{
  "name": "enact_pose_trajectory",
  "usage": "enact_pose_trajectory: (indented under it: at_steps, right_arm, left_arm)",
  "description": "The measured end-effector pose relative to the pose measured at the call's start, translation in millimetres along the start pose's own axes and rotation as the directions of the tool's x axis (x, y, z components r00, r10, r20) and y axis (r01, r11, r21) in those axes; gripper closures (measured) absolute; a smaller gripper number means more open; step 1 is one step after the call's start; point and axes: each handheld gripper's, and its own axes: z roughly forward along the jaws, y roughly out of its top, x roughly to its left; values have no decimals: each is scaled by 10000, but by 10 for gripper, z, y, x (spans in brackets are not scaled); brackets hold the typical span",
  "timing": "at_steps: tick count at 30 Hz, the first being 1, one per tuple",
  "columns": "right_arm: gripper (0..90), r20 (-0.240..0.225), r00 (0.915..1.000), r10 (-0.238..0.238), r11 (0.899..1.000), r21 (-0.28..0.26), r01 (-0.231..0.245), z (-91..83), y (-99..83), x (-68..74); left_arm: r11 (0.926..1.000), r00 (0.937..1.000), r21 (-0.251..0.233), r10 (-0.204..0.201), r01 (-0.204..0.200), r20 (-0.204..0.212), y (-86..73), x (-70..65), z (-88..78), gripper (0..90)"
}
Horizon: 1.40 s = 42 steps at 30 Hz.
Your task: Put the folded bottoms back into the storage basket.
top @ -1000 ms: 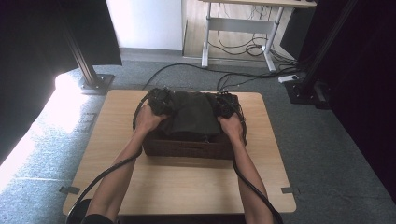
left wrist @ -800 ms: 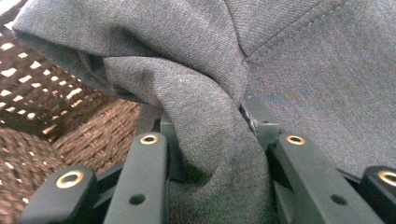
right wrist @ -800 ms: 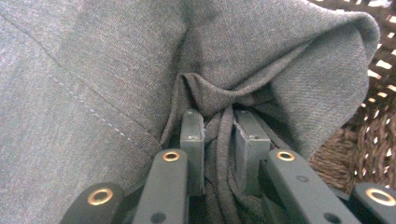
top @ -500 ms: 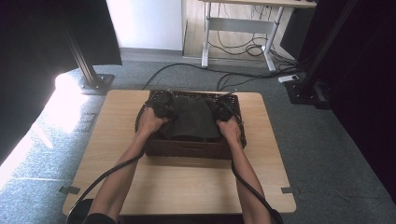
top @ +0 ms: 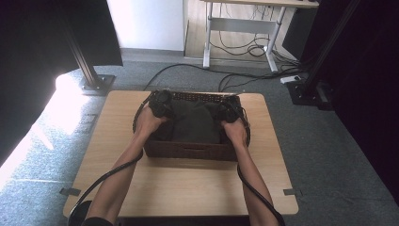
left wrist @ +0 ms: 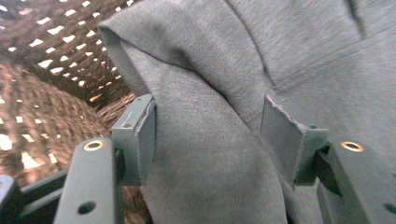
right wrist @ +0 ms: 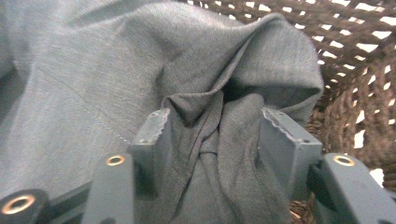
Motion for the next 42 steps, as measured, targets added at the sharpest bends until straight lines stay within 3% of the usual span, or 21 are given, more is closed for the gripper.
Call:
enact_pose_trajectory:
  at_steps: [4, 15, 21, 24, 28, 31, 34, 42]
  right_arm:
    - [356, 213, 9993, -319, 9993, -175, 323, -87, 9, -16]
    - [254, -473, 9970, -618, 9955, -748, 582, -284, -60, -100]
    - [178, -691, 9936, -897, 9912, -1033, 823, -360, -113, -97]
    - [134, -758, 9919, -1023, 9890, -1149, 932, -390, -146, -97]
    - [111, -744, 9903, -1178, 9860, -1275, 1077, -437, -197, -104]
    - [3, -586, 9903, -1260, 9845, -1299, 1176, -472, -238, -101]
    - [0, -634, 9883, -1391, 9821, -1368, 1294, -512, -279, -99]
    - [0, -625, 9858, -1559, 9771, -1560, 1446, -638, -380, -106]
  left_arm:
    - [9986, 9996, -470, 242, -234, 168, -26, 2, -117, 345]
    - [9834, 9919, -1776, 578, -372, 1127, -143, 70, -443, 258]
    - [9750, 9897, -2149, 825, -558, 1171, -232, 69, -555, 199]
    - [9706, 9868, -2354, 842, -499, 1381, -277, 80, -602, 148]
    - [9615, 9867, -2683, 967, -588, 1303, -354, 82, -667, 129]
    - [9582, 9876, -2776, 1050, -692, 1164, -414, 83, -701, 86]
    - [9558, 9891, -2822, 1128, -821, 946, -479, 86, -731, 52]
    - [9515, 9895, -2965, 1139, -828, 890, -676, 114, -837, 9]
